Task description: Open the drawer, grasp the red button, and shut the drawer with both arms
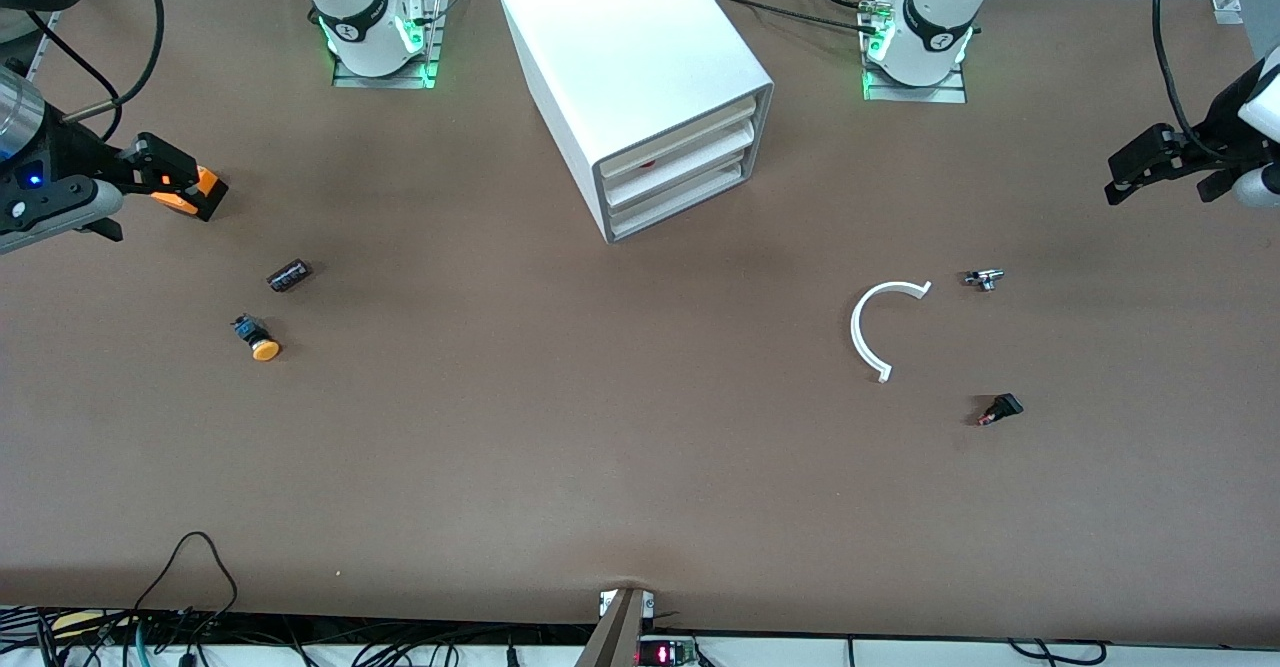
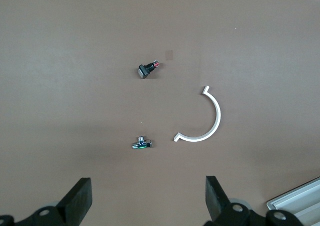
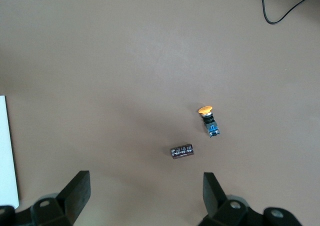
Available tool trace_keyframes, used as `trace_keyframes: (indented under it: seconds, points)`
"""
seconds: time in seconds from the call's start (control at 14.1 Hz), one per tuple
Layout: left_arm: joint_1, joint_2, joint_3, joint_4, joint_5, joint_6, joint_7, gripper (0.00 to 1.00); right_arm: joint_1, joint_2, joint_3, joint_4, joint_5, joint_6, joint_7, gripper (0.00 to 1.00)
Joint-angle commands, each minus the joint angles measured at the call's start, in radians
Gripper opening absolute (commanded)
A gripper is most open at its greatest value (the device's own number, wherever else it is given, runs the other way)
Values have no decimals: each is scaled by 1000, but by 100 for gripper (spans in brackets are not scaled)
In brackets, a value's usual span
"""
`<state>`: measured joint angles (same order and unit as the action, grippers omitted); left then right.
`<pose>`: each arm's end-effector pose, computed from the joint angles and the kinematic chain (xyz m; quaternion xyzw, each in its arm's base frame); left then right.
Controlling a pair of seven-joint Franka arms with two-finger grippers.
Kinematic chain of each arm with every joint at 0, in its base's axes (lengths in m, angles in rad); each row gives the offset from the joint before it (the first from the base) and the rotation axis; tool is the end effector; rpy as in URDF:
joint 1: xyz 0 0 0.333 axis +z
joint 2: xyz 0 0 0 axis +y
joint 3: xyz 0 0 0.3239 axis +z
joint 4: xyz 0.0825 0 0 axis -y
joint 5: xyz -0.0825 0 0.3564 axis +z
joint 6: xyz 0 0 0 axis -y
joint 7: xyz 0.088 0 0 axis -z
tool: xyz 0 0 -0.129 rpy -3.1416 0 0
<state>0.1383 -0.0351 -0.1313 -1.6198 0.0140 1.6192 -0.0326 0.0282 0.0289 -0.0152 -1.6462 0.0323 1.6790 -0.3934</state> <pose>0.5211 0.0042 0.6111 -0.9996 -0.0196 -0.0172 0.0091 0.5433 0.0110 0.5707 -0.9796 -0.2001 -0.0049 0.0152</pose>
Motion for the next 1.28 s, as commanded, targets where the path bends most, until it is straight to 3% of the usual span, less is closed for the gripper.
trace_keyframes:
  seconds: [0.0,0.28,0.43,0.85,1.0,1.21]
  points:
    - [-2,18,4,28,1,-10,22,100,-7,9,9,28,-12,-15,2,100]
    - [-3,18,2,28,1,-25,20,100,-7,9,9,28,-9,-13,2,100]
    - [-3,26,2,21,-15,-97,16,100,-7,9,9,28,-9,-12,2,100]
    - [9,105,7,-30,-293,-251,57,100,-5,9,9,28,-5,-8,2,100]
    - [4,136,3,-78,-319,-254,115,100,-5,11,9,28,-5,-7,2,100]
    - [4,214,2,-143,-449,-255,288,100,-5,9,9,28,-5,-7,2,100]
